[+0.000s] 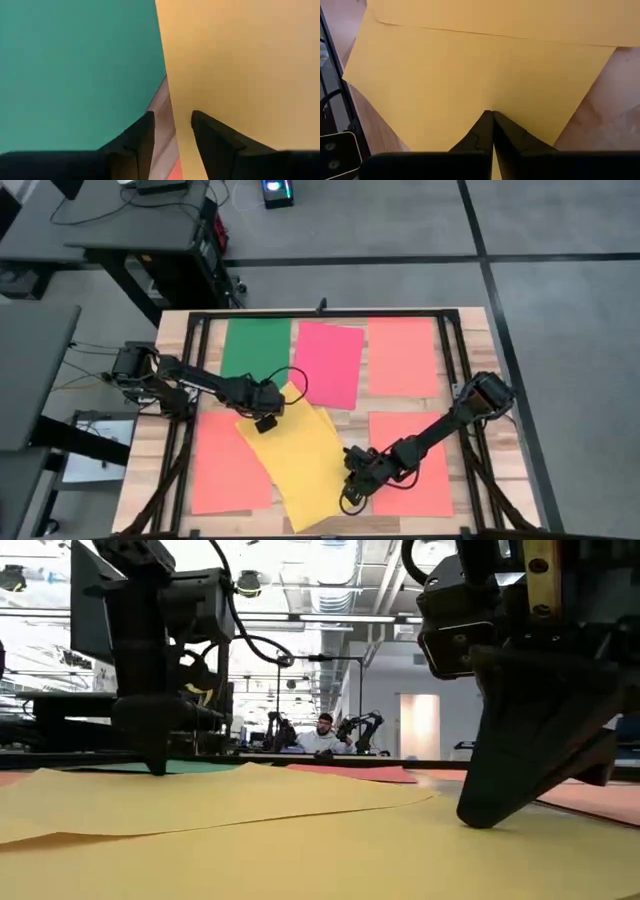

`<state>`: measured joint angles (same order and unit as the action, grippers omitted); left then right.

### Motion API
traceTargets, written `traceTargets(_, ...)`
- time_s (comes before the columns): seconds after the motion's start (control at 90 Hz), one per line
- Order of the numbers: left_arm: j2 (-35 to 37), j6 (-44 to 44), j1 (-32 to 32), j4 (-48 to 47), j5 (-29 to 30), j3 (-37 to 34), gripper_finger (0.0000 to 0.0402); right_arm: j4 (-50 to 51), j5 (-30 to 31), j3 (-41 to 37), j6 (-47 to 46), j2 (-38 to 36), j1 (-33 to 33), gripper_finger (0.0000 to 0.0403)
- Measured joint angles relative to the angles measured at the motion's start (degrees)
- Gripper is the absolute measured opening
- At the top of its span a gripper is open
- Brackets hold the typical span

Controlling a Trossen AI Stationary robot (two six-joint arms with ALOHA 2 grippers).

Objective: Organize paper
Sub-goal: Stack the yellow paper on top of the yellow paper

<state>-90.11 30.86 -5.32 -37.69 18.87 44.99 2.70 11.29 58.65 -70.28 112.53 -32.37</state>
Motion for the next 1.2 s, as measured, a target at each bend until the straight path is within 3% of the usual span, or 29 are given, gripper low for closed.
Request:
traceTargets(0.4, -0.11, -4.67, -3.17, 9.26, -3.68, -0.02, 0.0121, -0.02, 0.59, 0.00, -0.17, 0.00, 0.12, 0.0000)
traceTargets(1.2, -0.15, -10.76, -3.22, 10.03, -2.77, 2.64, 0.0121, -2.47, 0.66, -0.11, 2.74, -2.86, -0.60, 0.0000)
